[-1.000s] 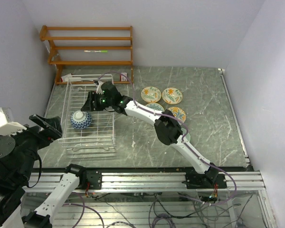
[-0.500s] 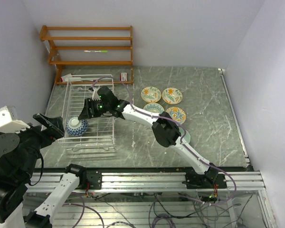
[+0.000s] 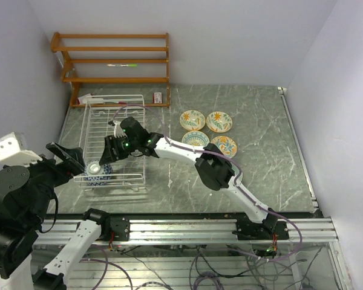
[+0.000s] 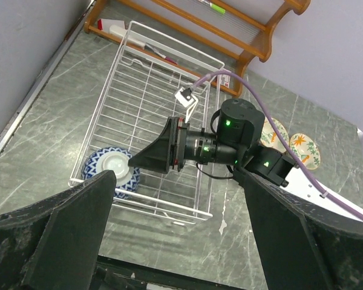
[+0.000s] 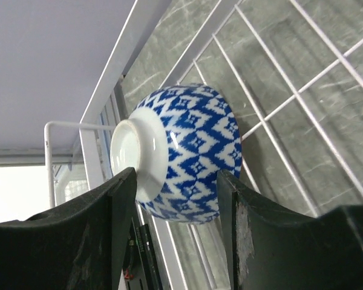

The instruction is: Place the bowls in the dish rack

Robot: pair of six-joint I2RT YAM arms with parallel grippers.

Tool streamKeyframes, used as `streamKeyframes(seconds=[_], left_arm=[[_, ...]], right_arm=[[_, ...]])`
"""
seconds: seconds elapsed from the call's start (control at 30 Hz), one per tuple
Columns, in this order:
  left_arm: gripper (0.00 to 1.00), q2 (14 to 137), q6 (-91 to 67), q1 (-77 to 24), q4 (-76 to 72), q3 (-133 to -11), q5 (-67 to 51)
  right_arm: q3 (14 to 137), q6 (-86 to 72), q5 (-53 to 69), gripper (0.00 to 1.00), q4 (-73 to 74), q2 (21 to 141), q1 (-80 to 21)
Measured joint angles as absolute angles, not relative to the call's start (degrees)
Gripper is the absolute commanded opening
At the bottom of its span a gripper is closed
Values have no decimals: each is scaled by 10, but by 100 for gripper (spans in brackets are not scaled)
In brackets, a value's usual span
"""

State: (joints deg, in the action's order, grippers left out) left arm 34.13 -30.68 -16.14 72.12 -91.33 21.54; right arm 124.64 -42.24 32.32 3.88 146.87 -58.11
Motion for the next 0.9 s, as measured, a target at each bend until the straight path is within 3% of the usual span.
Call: streamKeyframes(seconds=[0.3, 0.4, 0.73, 0.9], left_arm=[[99, 341, -307, -161, 709, -901, 205], [99, 340, -310, -161, 707, -898, 204], [99, 329, -318, -161, 701, -892, 202], [99, 328, -321, -161, 701, -892, 199]], right_arm=[[1227, -402, 327, 53, 70, 1457, -592], [1202, -394, 316, 59, 85, 1438, -594], [1220, -329, 179, 61, 192, 1322, -592], [1169, -324, 74, 60, 248, 1198, -571]])
